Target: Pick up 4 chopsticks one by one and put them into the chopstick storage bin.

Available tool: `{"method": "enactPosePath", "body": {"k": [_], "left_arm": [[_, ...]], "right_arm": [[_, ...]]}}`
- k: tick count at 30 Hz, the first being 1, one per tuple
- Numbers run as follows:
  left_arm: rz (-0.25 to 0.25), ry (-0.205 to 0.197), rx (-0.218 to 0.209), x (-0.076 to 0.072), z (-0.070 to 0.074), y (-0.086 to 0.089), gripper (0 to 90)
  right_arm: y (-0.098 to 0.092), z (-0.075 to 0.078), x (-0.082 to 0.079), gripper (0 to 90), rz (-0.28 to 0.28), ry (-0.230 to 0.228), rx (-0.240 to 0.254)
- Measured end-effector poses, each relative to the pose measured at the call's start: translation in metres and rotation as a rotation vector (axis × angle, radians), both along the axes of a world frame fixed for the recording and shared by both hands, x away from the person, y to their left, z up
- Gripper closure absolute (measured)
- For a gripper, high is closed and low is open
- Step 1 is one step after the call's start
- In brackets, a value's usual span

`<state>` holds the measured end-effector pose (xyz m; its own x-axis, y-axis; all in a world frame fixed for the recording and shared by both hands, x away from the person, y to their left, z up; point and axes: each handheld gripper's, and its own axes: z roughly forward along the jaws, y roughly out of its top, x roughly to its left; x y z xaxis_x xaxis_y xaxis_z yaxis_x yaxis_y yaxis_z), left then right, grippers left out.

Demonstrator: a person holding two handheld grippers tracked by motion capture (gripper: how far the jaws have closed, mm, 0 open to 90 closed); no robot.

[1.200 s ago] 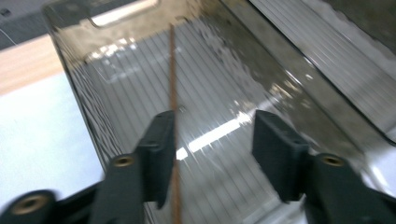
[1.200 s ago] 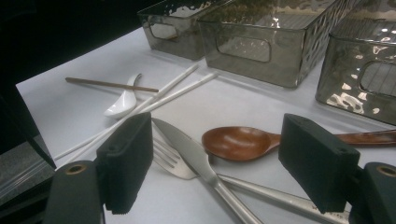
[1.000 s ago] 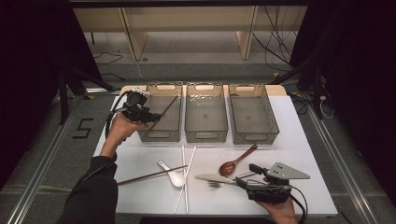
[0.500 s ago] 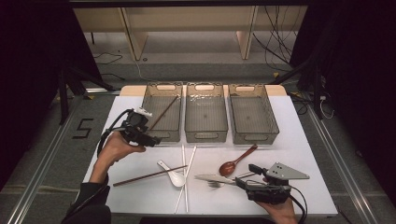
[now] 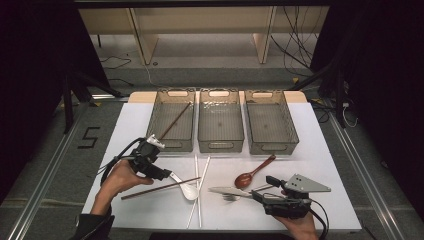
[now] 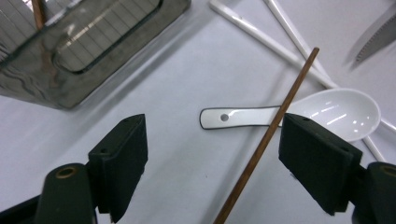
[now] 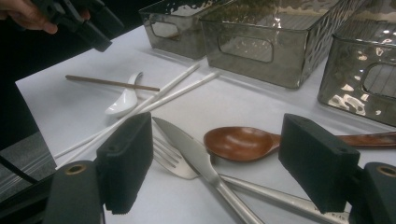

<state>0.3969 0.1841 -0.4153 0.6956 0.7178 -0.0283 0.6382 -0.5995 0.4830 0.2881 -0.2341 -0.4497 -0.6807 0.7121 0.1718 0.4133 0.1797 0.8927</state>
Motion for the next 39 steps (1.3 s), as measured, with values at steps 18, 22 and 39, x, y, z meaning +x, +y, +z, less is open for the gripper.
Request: {"method": "enactPosePath", "body": {"k": [18, 22, 39], "left_arm": [[-0.077, 0.093, 0.127, -0.016, -0.025, -0.002, 30.4], [-0.085, 0.096, 0.138, -0.018, -0.026, -0.001, 33.2], [-0.18, 0.136, 0.209, -0.02, -0.039, -0.003, 56.2]], "right_arm": [[0.0, 0.0, 0.0, 27.0, 0.001, -0.001, -0.005], [0.0, 0.0, 0.0, 27.0, 0.001, -0.003, -0.006], [0.001, -0.001, 0.001, 27.0, 0.002, 0.002, -0.006]]}}
